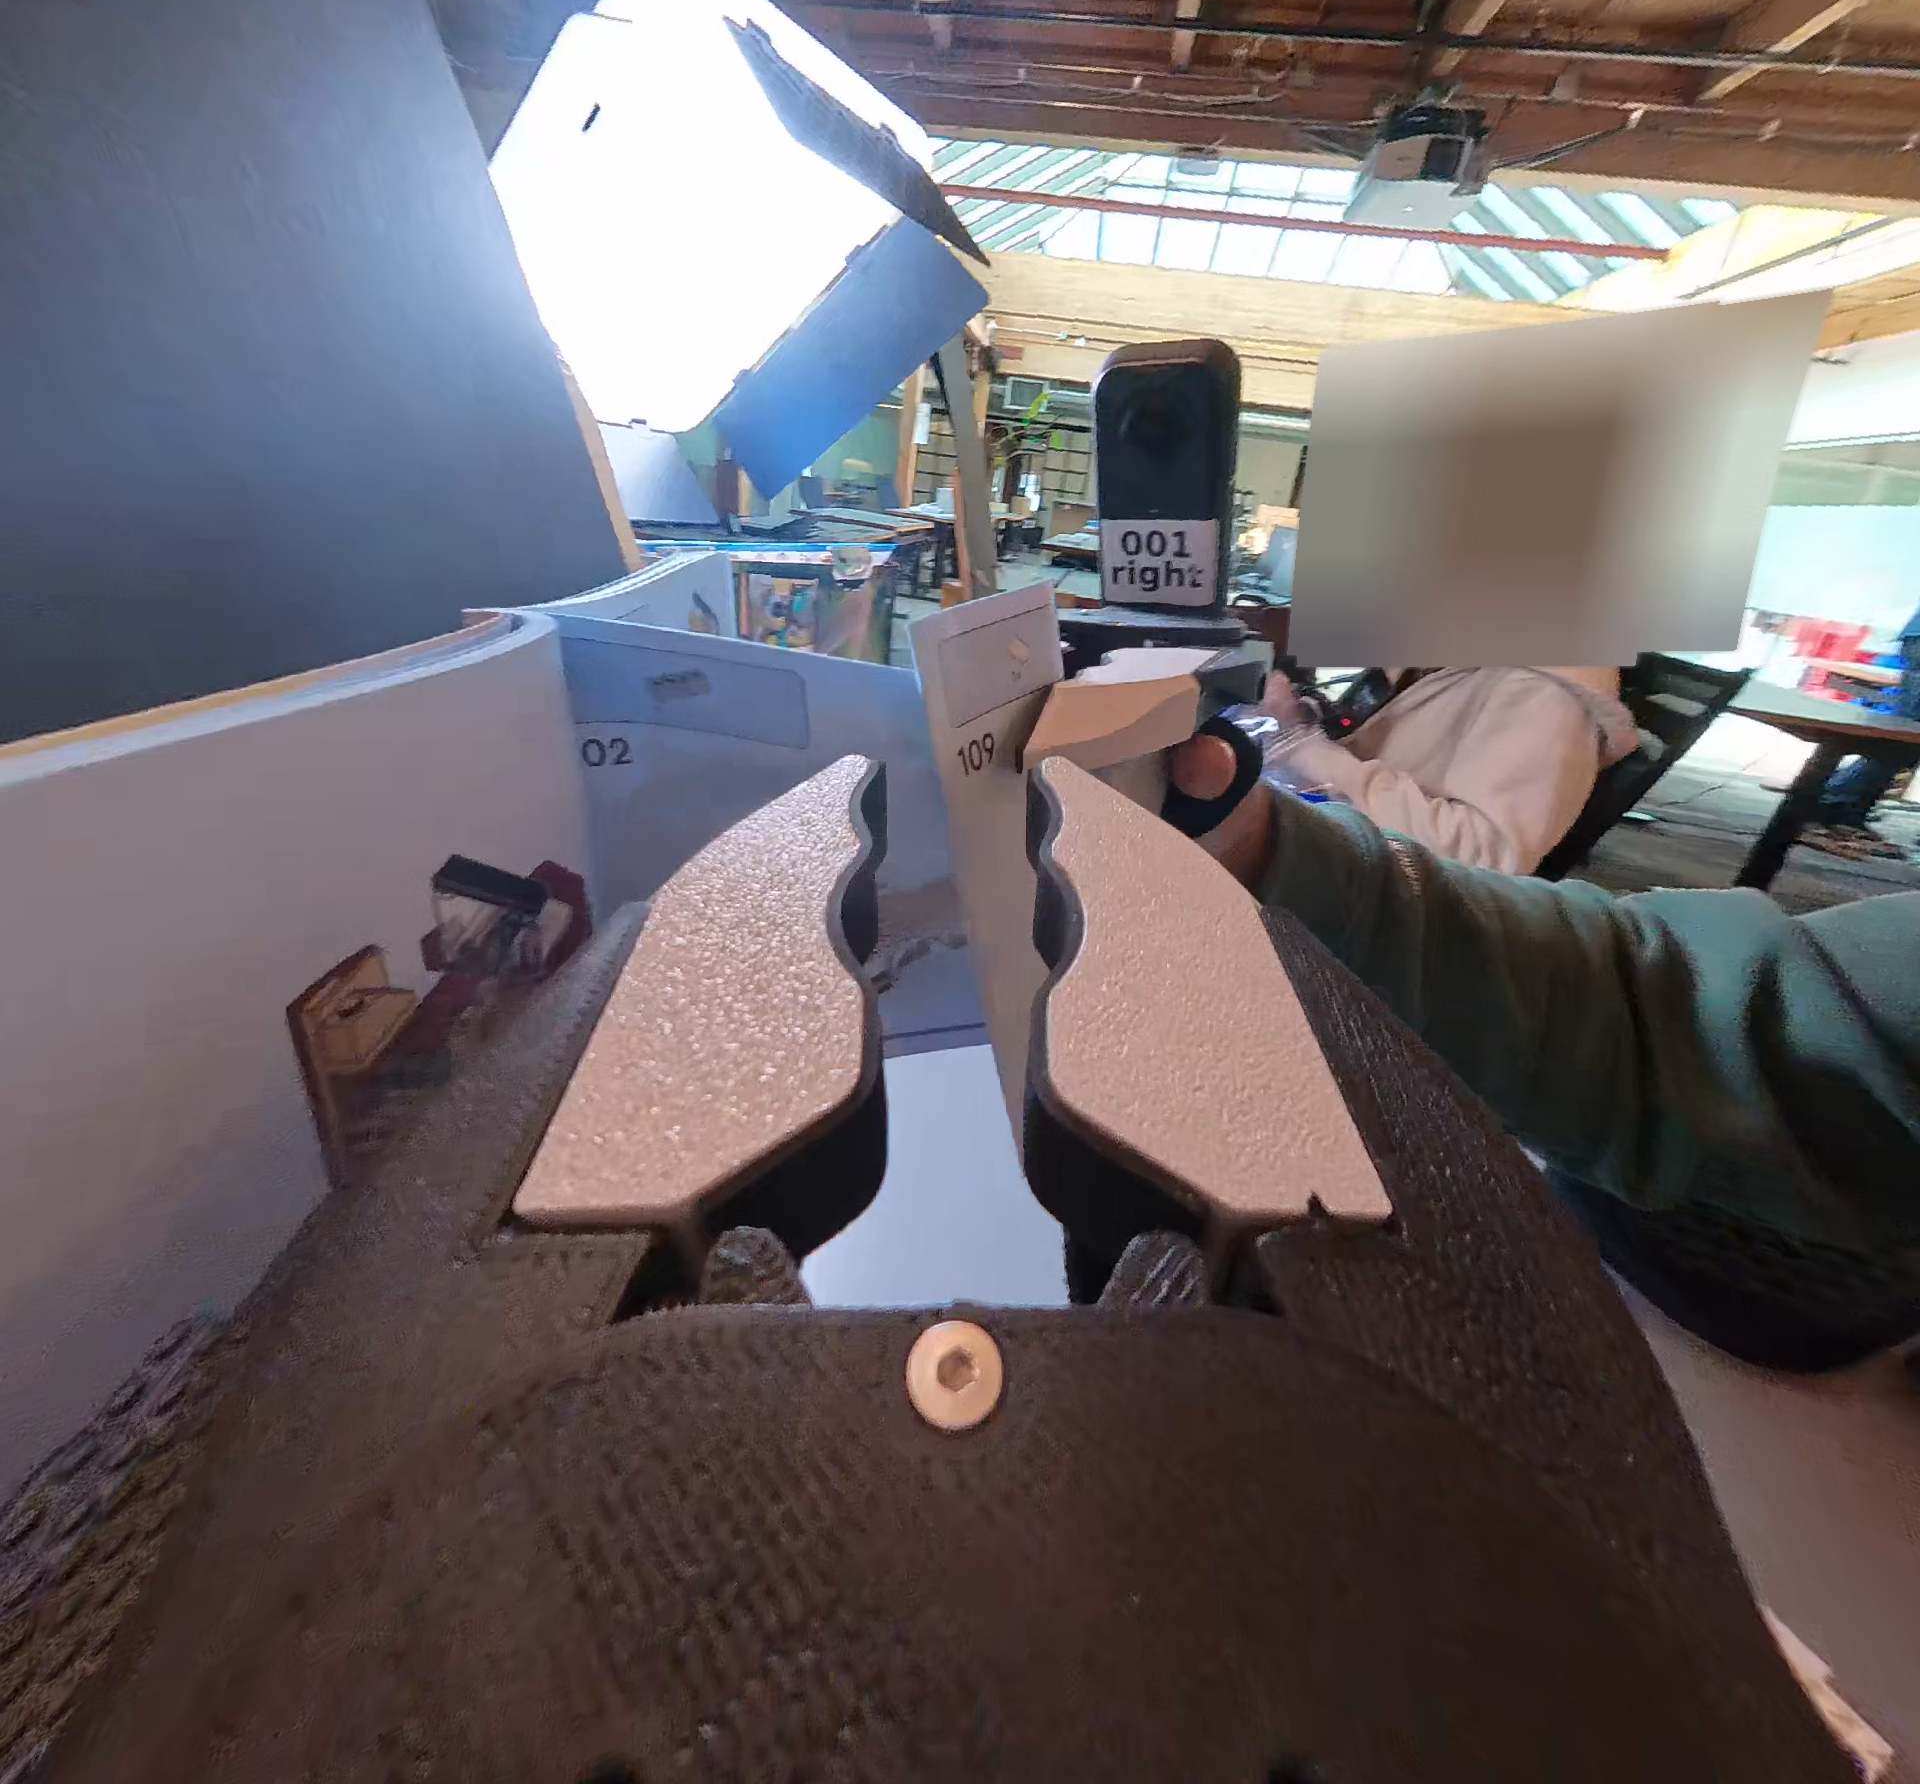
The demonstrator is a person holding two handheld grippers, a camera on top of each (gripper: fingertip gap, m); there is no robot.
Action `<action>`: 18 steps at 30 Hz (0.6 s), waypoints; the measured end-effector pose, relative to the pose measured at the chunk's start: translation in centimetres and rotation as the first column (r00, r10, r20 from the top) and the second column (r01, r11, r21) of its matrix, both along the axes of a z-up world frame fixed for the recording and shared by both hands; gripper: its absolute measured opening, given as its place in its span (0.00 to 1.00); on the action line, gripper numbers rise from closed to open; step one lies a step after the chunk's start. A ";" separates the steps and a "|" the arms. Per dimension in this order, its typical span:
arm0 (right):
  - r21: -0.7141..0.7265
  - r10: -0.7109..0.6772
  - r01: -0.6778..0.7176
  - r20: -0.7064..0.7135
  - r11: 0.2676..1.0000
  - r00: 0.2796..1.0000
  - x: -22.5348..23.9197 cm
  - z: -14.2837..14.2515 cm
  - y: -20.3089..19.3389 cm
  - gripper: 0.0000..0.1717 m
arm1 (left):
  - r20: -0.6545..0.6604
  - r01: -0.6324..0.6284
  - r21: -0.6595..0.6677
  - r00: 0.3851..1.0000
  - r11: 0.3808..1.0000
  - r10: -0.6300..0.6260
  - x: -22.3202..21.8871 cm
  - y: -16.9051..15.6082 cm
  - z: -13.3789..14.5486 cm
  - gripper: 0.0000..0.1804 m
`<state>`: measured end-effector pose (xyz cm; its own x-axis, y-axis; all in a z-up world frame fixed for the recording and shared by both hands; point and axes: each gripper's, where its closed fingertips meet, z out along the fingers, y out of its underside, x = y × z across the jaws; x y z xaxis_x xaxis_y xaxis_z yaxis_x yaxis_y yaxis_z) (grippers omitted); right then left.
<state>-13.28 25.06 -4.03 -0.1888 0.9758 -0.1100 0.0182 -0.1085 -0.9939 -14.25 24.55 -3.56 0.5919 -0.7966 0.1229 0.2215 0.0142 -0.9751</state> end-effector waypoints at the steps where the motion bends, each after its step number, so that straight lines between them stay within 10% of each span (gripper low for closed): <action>1: -0.003 0.017 -0.017 0.001 1.000 1.000 0.1 -0.1 -0.1 0.11 | 0.011 0.025 -0.005 1.000 1.000 -0.025 0.4 0.0 0.1 0.14; 18: 0.031 0.010 -0.011 0.032 0.999 0.999 0.4 0.0 1.2 0.17 | -0.002 0.066 0.010 0.998 0.998 -0.066 1.4 -0.4 0.6 0.00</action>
<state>-12.89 26.30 -4.01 -0.1956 0.9769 -0.0859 0.0506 -0.0774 -0.9957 -12.85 24.19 -2.92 0.5379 -0.8353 0.1137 0.2209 0.0094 -0.9753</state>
